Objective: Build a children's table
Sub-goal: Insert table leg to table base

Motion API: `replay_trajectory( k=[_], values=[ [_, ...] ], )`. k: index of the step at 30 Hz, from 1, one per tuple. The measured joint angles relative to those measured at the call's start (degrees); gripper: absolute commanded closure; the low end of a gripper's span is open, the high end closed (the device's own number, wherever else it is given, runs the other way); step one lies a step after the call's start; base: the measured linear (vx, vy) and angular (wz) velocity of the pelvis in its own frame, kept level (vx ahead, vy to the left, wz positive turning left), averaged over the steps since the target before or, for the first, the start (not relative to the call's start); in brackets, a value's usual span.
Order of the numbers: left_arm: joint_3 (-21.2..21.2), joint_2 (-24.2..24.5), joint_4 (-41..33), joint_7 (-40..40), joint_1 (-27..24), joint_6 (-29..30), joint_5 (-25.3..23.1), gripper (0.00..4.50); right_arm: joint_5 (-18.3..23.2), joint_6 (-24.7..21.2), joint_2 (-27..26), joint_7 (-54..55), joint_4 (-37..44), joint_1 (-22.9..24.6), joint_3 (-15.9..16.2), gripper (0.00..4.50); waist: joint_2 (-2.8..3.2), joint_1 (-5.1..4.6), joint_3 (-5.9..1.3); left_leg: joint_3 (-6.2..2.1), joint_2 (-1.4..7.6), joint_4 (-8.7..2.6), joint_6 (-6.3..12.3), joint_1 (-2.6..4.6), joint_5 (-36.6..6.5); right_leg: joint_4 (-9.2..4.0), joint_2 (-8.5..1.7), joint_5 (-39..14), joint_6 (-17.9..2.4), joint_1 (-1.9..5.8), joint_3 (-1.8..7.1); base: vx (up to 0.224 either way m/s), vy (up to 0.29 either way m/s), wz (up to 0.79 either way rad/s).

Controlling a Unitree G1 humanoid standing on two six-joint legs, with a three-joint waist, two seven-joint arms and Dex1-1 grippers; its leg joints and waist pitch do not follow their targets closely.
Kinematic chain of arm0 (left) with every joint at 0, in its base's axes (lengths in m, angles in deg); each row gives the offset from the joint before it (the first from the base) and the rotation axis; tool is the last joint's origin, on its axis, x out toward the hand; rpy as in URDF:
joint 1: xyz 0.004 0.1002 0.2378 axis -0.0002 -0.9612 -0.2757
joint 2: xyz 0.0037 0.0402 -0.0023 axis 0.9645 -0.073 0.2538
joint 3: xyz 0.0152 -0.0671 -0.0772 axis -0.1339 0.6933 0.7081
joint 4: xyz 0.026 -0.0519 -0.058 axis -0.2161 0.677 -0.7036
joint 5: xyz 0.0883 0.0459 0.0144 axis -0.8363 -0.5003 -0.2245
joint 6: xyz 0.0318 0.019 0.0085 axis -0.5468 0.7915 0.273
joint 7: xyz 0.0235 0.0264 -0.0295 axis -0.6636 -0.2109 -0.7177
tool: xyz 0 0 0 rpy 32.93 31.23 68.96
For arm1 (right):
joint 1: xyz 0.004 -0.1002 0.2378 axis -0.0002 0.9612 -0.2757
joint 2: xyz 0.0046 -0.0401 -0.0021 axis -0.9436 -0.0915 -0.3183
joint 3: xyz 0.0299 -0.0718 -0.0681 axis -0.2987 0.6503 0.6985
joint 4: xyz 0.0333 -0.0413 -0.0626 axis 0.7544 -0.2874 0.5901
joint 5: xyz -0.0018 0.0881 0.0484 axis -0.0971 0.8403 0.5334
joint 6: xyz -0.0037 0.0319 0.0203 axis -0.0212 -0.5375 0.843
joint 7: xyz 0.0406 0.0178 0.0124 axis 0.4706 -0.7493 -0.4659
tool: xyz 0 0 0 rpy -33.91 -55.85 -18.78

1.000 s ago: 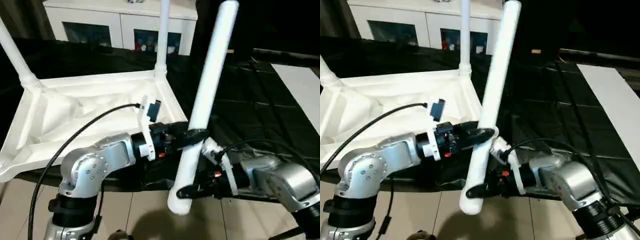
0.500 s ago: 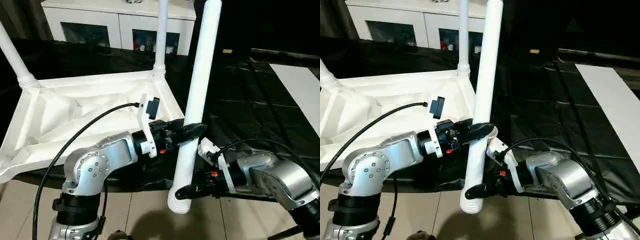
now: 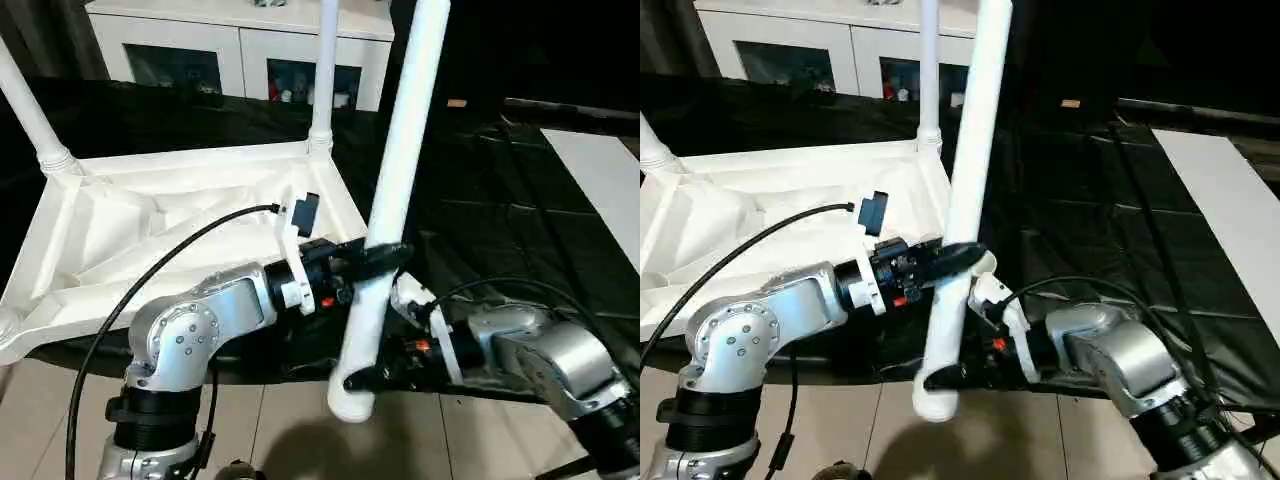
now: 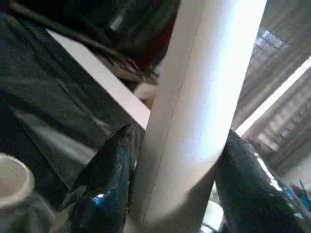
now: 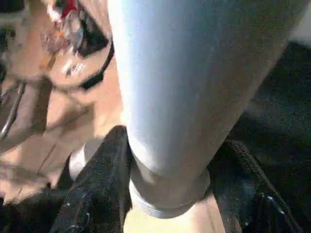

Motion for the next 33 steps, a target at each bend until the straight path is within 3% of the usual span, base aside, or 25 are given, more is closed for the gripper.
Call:
replay_trajectory(
  k=[2, 5, 7, 10, 16, 25, 33],
  values=[
    [1.7, -0.5, 0.4, -1.2, 1.2, -0.7, 0.0, 2.41, 1.1, 0.2, -1.6, 1.1, -0.6, -0.1, -2.0, 1.90, -0.11, -0.01, -0.01, 0.00, 0.00, 0.01, 0.00, 0.02, 0.0, 0.00, 0.00, 0.0, 0.0, 0.02, 0.00, 0.000, 0.000, 0.00],
    [4.4, -0.6, 2.1, -4.8, 2.7, -1.6, -0.7, 2.46, 3.6, 0.3, -3.0, 2.6, -0.6, -0.2, -5.7, 1.88, -0.27, 0.02, -0.01, 0.00, 0.00, 0.03, 0.00, 0.02, 0.0, 0.00, 0.00, 0.0, 0.0, 0.05, 0.00, 0.000, 0.000, 0.00],
    [5.5, 0.4, 3.3, -6.2, 2.7, -1.8, -1.6, 2.58, 5.4, 0.2, -3.7, 4.0, -0.6, -0.2, -9.2, 1.50, -0.47, 0.04, 0.05, -0.01, 0.01, 0.04, 0.00, 0.01, 0.0, 0.01, 0.00, 0.0, 0.0, 0.03, -0.02, 0.000, 0.000, 0.00],
    [6.2, 0.6, 4.4, -7.9, 2.7, -1.8, -2.1, 2.69, 5.9, 0.2, -4.5, 5.8, -0.9, -0.2, -12.3, 1.43, -0.62, 0.14, 0.02, -0.01, 0.01, 0.05, 0.00, -0.01, 0.0, -0.02, 0.00, 0.0, 0.0, 0.06, -0.02, 0.000, 0.000, 0.00],
    [9.5, -2.1, 6.6, -12.3, 4.4, -1.9, -1.7, 2.73, 8.6, -0.8, -7.8, 11.2, -2.8, -0.6, -17.6, 0.76, -0.62, 0.21, 0.02, 0.00, 0.01, 0.07, 0.00, -0.05, 0.0, -0.01, -0.01, 0.2, -0.3, 0.04, -0.04, 0.000, 0.000, 0.00],
    [10.8, -3.1, 7.8, -14.1, 5.4, -1.8, -0.6, 2.73, 9.6, -3.7, -9.5, 14.6, -2.5, -0.6, -18.9, 0.05, -0.62, 0.03, 0.02, 0.00, 0.05, 0.06, -0.01, -0.04, 0.0, -0.03, 0.00, 0.1, -0.2, 0.03, -0.07, 0.000, 0.000, 0.00],
    [4.8, 0.7, 7.3, -11.3, 5.4, -6.2, -6.3, 2.73, 9.7, -8.9, -12.9, 20.7, 0.3, -1.8, -17.2, 0.00, -0.63, 0.18, 0.02, -0.01, 0.06, 0.04, -0.02, -0.04, 0.0, -0.05, 0.00, 0.0, 0.0, 0.04, -0.08, 0.000, 0.000, 0.00]
  ],
)
